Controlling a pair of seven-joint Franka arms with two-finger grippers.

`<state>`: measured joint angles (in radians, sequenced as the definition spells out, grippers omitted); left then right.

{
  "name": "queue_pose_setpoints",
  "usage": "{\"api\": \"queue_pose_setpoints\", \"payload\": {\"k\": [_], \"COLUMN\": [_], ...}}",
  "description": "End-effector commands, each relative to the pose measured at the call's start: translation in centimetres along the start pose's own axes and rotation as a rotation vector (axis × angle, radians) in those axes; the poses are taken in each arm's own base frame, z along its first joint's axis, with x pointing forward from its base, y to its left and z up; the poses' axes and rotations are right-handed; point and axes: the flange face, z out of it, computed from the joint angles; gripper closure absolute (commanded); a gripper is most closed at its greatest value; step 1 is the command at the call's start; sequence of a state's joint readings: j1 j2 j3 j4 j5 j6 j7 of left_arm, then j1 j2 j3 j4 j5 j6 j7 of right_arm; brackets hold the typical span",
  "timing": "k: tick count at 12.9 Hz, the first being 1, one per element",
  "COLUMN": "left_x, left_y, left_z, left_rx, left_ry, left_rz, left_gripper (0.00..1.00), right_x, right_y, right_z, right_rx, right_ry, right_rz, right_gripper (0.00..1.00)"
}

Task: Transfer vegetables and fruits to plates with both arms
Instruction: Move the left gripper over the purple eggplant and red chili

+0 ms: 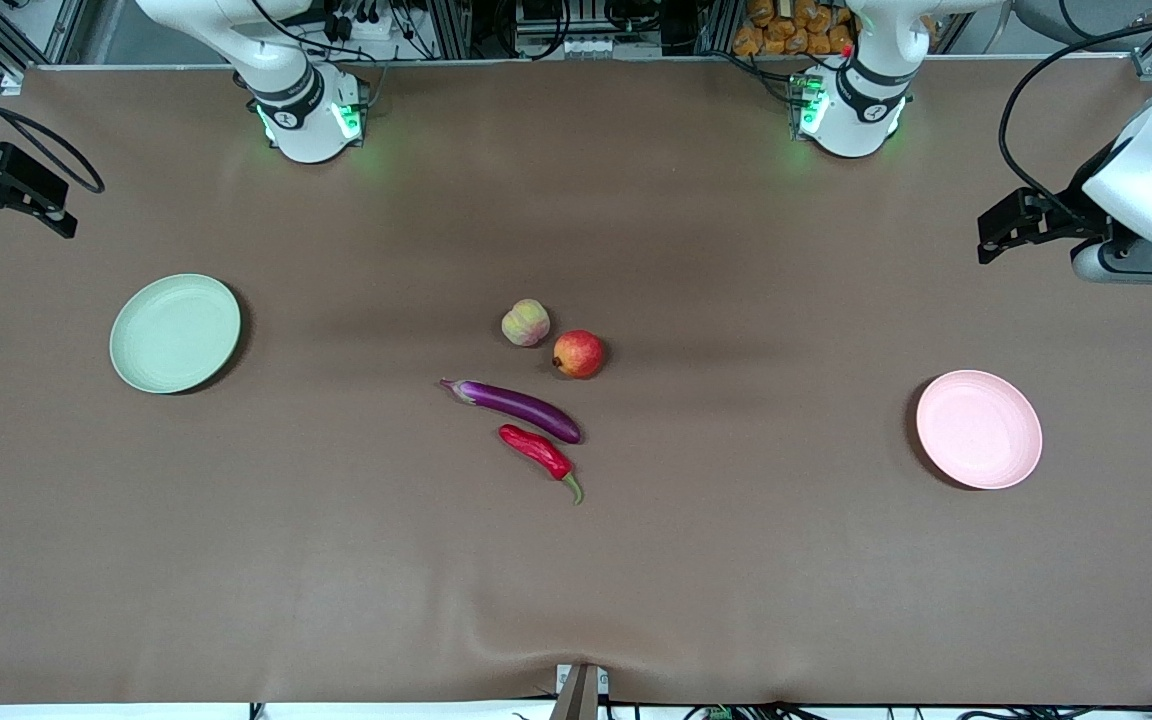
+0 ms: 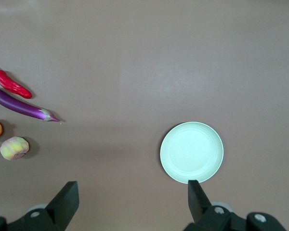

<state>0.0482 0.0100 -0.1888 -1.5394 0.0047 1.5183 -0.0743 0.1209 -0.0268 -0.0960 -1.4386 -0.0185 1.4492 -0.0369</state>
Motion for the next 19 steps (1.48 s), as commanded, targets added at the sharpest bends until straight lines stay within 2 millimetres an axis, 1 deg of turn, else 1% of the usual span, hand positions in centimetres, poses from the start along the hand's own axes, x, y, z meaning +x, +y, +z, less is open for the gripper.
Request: {"api": "queue_pose_setpoints", "payload": {"k": [1, 3, 4, 5, 6, 7, 10, 12, 14, 16, 18, 19], "left_x": [0.4, 1.4, 2.1, 2.8, 3.6, 4.7, 7.4, 9.4, 10.8, 11.3, 11.4, 11.9], "left_y": [0.0, 1.2, 1.6, 2.6, 4.2, 5.4, 8.8, 11.7, 16.2, 21.8, 27.6, 30.3], "left_z": [0.4, 0.9, 1.7, 2.3, 2.4, 3.2, 4.6, 6.4, 8.8, 11.7, 16.2, 18.0], "left_rx": [-0.018, -0.046, -0.054, -0.06, -0.071, -0.08, -0.121, -0.167, -0.233, -0.283, -0.303, -0.353], "left_ry": [0.003, 0.029, 0.032, 0.039, 0.059, 0.065, 0.124, 0.193, 0.243, 0.286, 0.306, 0.291], "left_rz": [0.002, -0.009, -0.046, -0.08, -0.105, -0.14, -0.235, -0.295, -0.408, -0.517, -0.613, -0.695], "left_gripper": [0.0, 0.0, 0.0, 0.0, 0.0, 0.0, 0.0, 0.0, 0.0, 0.0, 0.0, 0.0], "right_x": [0.1, 0.1, 0.1, 0.1, 0.1, 0.1, 0.1, 0.1, 0.1, 0.1, 0.1, 0.1], "right_y": [0.2, 0.2, 0.2, 0.2, 0.2, 0.2, 0.2, 0.2, 0.1, 0.2, 0.1, 0.2], "right_z": [-0.2, -0.2, -0.2, -0.2, -0.2, -0.2, -0.2, -0.2, -0.2, -0.2, -0.2, -0.2], "right_rx": [0.017, 0.017, 0.017, 0.018, 0.018, 0.018, 0.018, 0.018, 0.018, 0.018, 0.018, 0.018], "right_ry": [0.002, 0.002, 0.002, 0.0, 0.0, 0.0, 0.0, 0.0, 0.0, 0.0, 0.0, 0.0], "right_rz": [-0.011, -0.011, -0.01, -0.011, -0.011, -0.01, -0.01, -0.01, -0.011, -0.01, -0.011, -0.01], "right_gripper": [0.0, 0.0, 0.0, 0.0, 0.0, 0.0, 0.0, 0.0, 0.0, 0.0, 0.0, 0.0]}}
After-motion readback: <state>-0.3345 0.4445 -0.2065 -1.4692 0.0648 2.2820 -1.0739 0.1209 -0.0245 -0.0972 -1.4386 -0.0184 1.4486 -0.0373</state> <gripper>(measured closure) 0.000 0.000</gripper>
